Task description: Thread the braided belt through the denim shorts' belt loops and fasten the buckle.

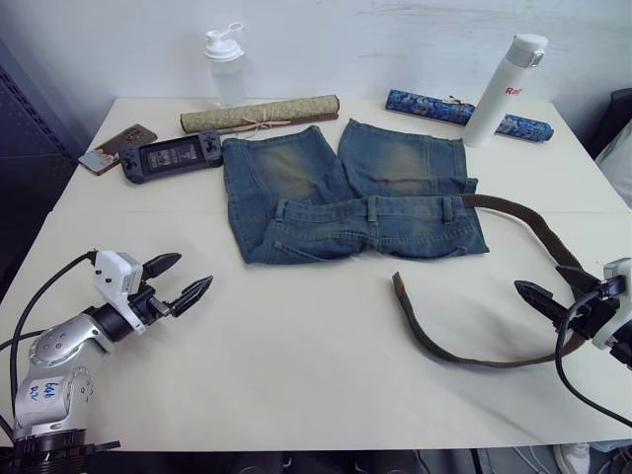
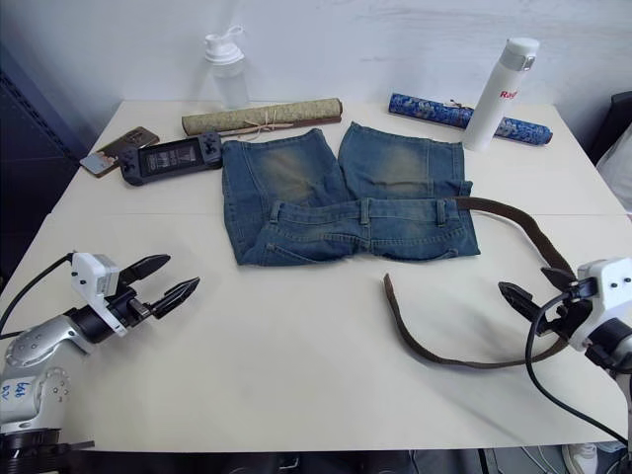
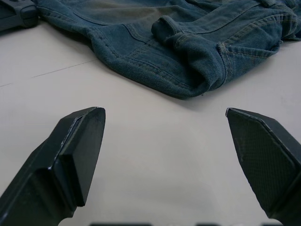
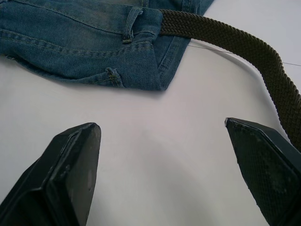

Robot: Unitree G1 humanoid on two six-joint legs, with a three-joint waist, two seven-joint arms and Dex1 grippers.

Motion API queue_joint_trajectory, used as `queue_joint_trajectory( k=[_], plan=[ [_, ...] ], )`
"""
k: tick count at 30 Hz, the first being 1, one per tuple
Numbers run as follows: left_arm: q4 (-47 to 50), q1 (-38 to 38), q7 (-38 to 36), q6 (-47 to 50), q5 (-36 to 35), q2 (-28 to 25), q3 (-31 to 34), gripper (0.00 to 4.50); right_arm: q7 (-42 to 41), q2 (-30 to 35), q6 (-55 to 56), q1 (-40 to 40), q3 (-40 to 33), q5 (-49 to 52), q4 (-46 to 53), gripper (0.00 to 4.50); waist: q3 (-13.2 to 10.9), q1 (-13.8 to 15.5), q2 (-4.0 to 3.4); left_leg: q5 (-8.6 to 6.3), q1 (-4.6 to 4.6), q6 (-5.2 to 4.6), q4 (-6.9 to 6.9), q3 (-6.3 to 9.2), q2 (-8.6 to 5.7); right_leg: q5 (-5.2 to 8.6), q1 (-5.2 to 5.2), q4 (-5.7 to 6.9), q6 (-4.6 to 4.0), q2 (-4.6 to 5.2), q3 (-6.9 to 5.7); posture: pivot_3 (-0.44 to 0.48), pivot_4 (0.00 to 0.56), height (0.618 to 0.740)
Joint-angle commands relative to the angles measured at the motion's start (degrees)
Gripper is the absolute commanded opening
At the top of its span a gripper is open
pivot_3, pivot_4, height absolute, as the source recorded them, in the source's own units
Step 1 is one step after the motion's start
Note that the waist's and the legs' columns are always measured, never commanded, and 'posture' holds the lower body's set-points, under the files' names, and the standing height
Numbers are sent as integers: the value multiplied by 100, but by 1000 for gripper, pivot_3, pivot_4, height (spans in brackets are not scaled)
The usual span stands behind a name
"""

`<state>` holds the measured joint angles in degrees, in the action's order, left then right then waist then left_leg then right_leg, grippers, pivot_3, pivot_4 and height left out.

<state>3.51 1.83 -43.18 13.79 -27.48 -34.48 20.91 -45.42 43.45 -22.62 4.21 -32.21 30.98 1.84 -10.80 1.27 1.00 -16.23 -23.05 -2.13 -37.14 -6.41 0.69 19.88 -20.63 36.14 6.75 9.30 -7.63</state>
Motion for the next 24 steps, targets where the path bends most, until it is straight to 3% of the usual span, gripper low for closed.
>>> queue_joint_trajectory(
  k=[1, 24],
  plan=[
    [-118, 79, -92, -114, -7, -24, 12, 4460, -63, -6, 124, -15, -161, 73, -26, 4500, 0, 0, 0, 0, 0, 0, 0, 0, 0, 0, 0, 0, 0, 0, 0, 0, 150, 717],
    [-665, 194, -532, -615, -65, -96, 119, 4460, -218, -111, 730, -74, 89, -220, -598, 4500, -2, -5, -3, 0, -1, -1, 2, 0, 0, -4, 1, -7, 0, -1, -3, 0, 150, 717]
  ],
)
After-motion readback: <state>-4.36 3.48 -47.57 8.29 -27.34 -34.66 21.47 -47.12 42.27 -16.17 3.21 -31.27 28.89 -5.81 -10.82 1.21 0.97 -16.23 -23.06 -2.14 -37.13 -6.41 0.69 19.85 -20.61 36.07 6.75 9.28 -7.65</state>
